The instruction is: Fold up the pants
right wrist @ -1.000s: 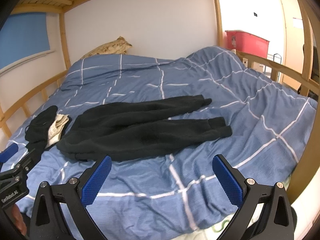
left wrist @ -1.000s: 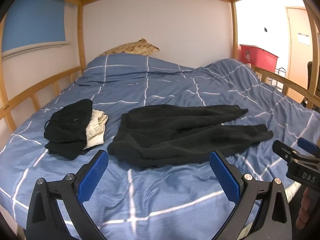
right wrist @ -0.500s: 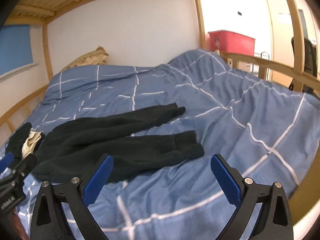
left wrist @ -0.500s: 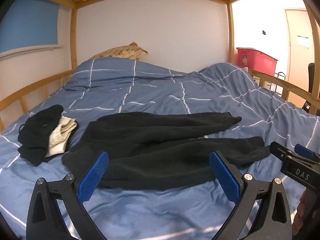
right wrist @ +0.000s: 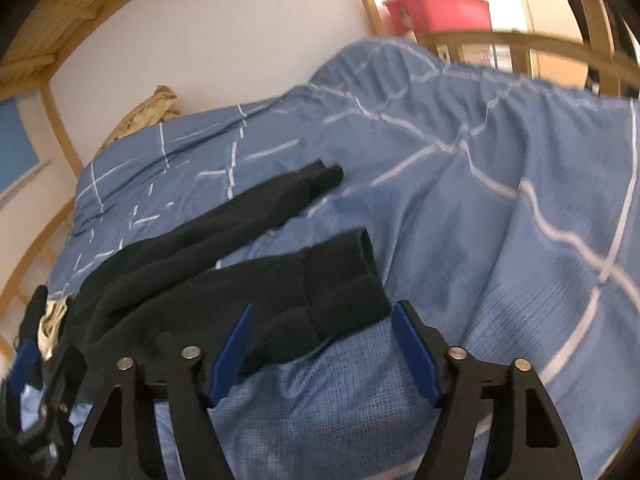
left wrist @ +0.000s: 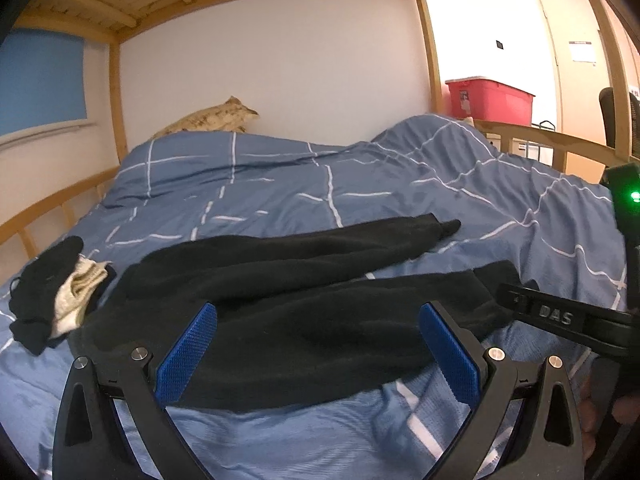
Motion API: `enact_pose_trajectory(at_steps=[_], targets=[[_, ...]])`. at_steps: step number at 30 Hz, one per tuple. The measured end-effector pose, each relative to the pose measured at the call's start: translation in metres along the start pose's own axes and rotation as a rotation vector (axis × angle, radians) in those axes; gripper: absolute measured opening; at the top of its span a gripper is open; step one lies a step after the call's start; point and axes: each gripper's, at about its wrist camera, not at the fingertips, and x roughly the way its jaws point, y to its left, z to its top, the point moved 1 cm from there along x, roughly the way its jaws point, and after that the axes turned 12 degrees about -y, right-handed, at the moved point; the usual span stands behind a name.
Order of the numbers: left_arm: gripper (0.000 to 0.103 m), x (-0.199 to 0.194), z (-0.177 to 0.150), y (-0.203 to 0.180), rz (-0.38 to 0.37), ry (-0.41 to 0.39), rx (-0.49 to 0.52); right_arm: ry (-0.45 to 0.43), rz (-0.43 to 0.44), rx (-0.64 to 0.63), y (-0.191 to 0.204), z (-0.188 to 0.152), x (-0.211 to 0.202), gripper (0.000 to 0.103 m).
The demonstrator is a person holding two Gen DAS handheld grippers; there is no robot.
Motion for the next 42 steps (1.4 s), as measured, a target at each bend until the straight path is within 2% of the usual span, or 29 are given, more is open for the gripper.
enact_pose_trajectory(at_steps=[2,7,9,10,12,15,18,25,34,35,37,39,40,42], targets=[[0.103,0.001,-0.005,-0.003,-0.002,0.004,0.003,0.01,-0.007,0.007,-0.002,-0.001,0.009,0.067],[0.103,0.003,-0.015,-0.006,-0.01,0.043,-0.009,0.039,-0.015,0.039,-0.008,-0.003,0.027,0.055],[0.103,0.003,-0.017,-0.008,-0.016,0.056,-0.011,0.04,-0.003,0.069,-0.012,-0.004,0.029,0.038],[0.103,0.003,-0.018,-0.009,-0.021,0.063,-0.012,0.036,0.007,0.074,-0.013,-0.003,0.028,0.033],[0.103,0.001,-0.018,-0.012,-0.034,0.066,-0.011,0.002,0.003,0.059,-0.013,0.001,0.022,0.007],[0.103,-0.005,-0.016,-0.016,-0.046,0.053,-0.003,-0.077,-0.038,-0.003,-0.008,0.014,-0.002,0.007],[0.103,-0.011,-0.015,-0.018,-0.052,0.04,0.01,-0.097,-0.035,0.006,-0.006,0.021,-0.014,0.006],[0.103,-0.007,-0.017,-0.017,-0.067,0.085,-0.008,-0.012,-0.134,0.016,-0.024,0.012,-0.003,0.006],[0.103,-0.005,-0.015,-0.004,-0.078,0.138,-0.034,0.016,-0.267,-0.083,-0.022,0.0,0.006,0.007],[0.103,-0.006,-0.014,0.0,-0.075,0.141,-0.044,0.013,-0.275,-0.095,-0.021,-0.001,0.006,0.009],[0.103,-0.01,-0.013,0.01,-0.062,0.139,-0.064,0.005,-0.291,-0.141,-0.014,-0.003,0.001,0.021],[0.103,-0.014,-0.011,0.019,-0.044,0.135,-0.07,-0.026,-0.335,-0.175,-0.005,-0.002,-0.009,0.052],[0.103,-0.016,-0.008,0.026,-0.041,0.132,-0.071,-0.048,-0.347,-0.191,0.001,-0.001,-0.017,0.057],[0.103,-0.02,-0.005,0.037,-0.033,0.127,-0.069,-0.087,-0.33,-0.203,0.014,0.003,-0.034,0.058]])
